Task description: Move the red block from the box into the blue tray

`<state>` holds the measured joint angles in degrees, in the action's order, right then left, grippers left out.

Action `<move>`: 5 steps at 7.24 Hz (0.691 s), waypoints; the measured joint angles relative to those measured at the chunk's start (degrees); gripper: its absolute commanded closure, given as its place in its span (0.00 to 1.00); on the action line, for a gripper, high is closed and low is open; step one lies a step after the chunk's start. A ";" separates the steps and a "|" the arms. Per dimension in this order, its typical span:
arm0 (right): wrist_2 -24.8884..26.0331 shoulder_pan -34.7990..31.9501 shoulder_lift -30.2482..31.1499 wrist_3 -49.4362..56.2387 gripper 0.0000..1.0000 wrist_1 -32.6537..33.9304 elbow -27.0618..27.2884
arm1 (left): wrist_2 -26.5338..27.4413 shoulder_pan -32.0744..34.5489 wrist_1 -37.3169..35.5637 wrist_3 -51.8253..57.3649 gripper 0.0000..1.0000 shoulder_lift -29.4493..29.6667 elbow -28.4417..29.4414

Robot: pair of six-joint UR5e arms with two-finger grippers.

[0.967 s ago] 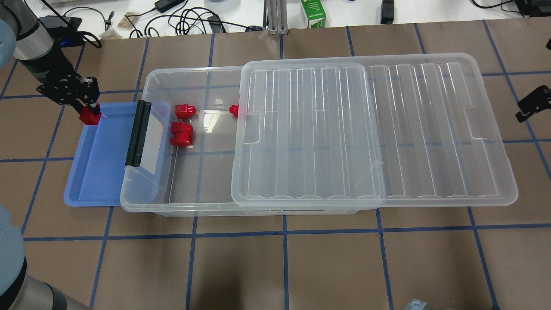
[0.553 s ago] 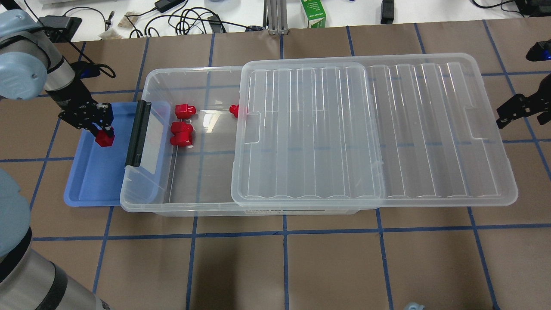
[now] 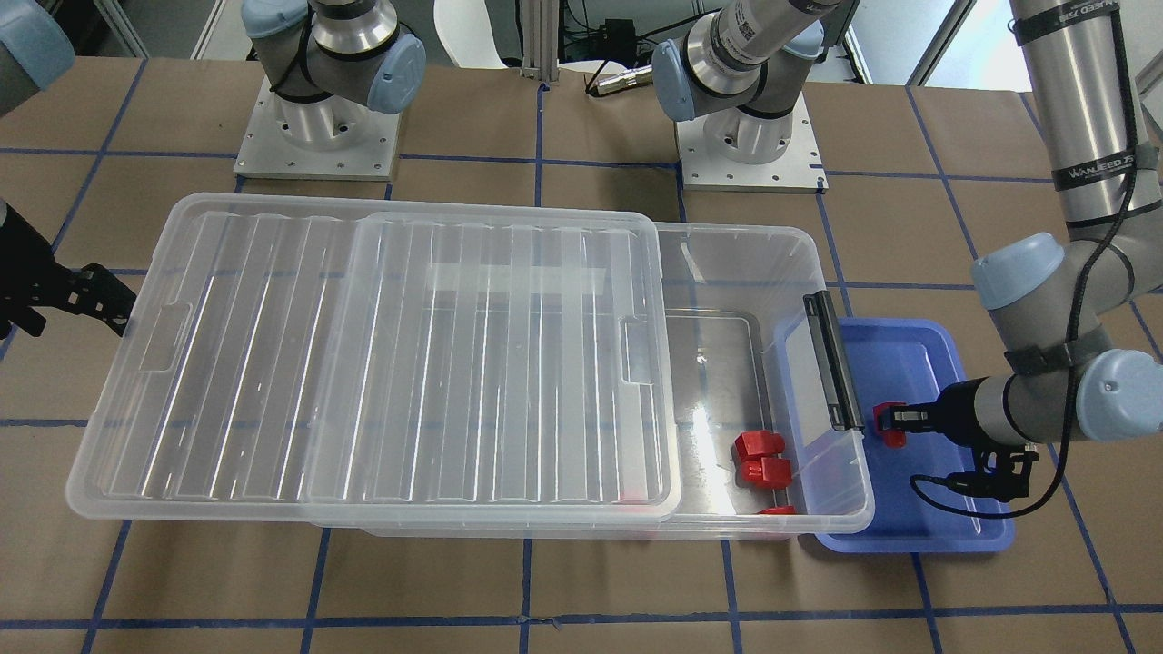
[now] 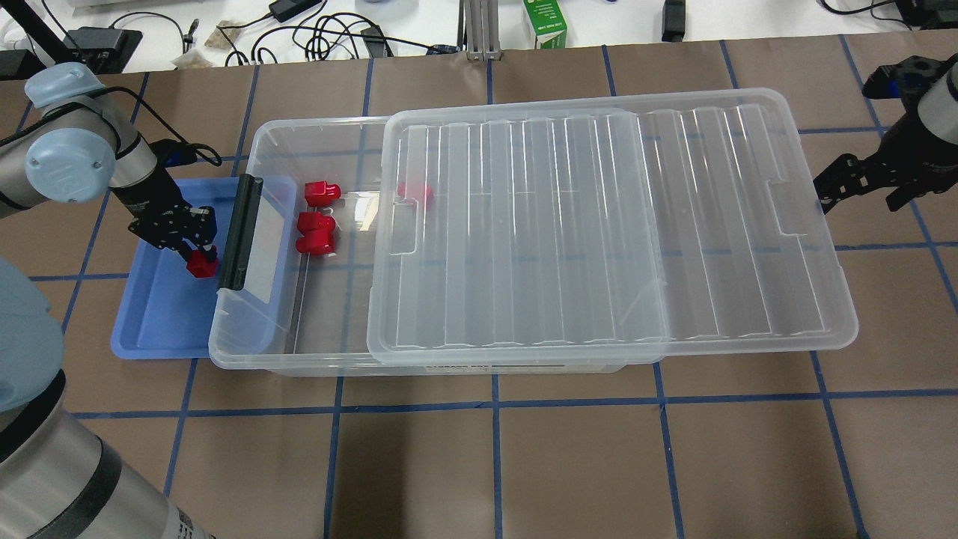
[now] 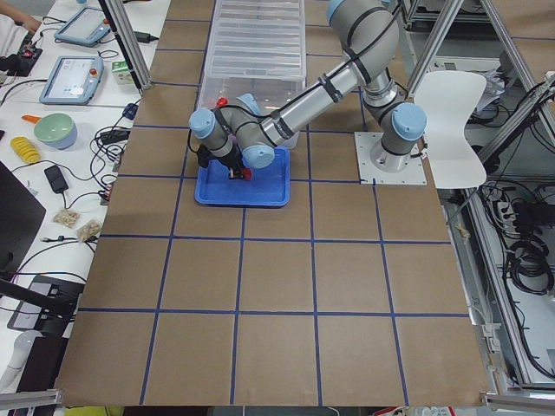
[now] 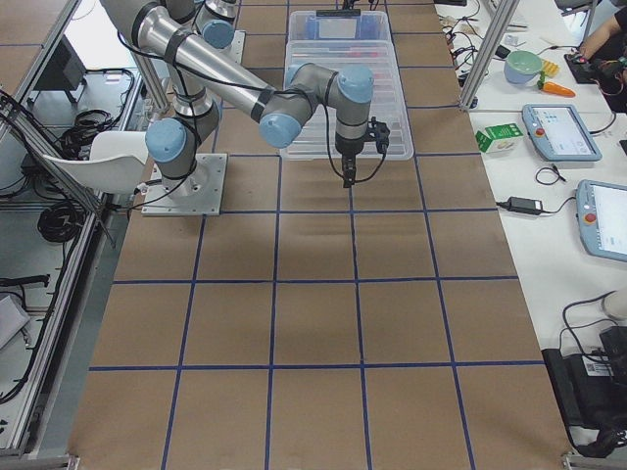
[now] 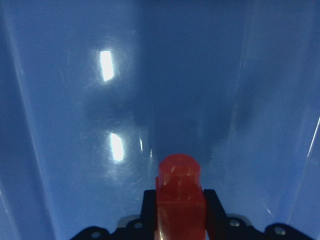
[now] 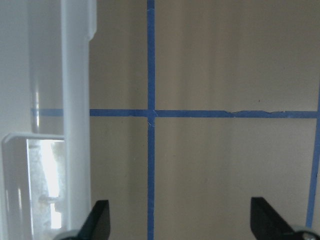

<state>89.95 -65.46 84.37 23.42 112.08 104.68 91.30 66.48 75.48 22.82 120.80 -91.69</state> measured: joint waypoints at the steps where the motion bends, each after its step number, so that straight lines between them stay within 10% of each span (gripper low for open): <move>1: 0.05 -2.06 -0.04 -3.48 0.00 0.19 0.00 | 0.01 -0.03 -0.07 -0.30 0.31 0.24 -0.06; 5: 0.14 -11.84 -0.26 -15.26 0.00 0.94 -0.19 | -0.01 0.08 -0.77 -0.70 0.00 0.63 0.33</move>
<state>90.09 -77.30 84.12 8.16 113.02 104.48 91.29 66.56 74.71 22.12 121.43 -91.37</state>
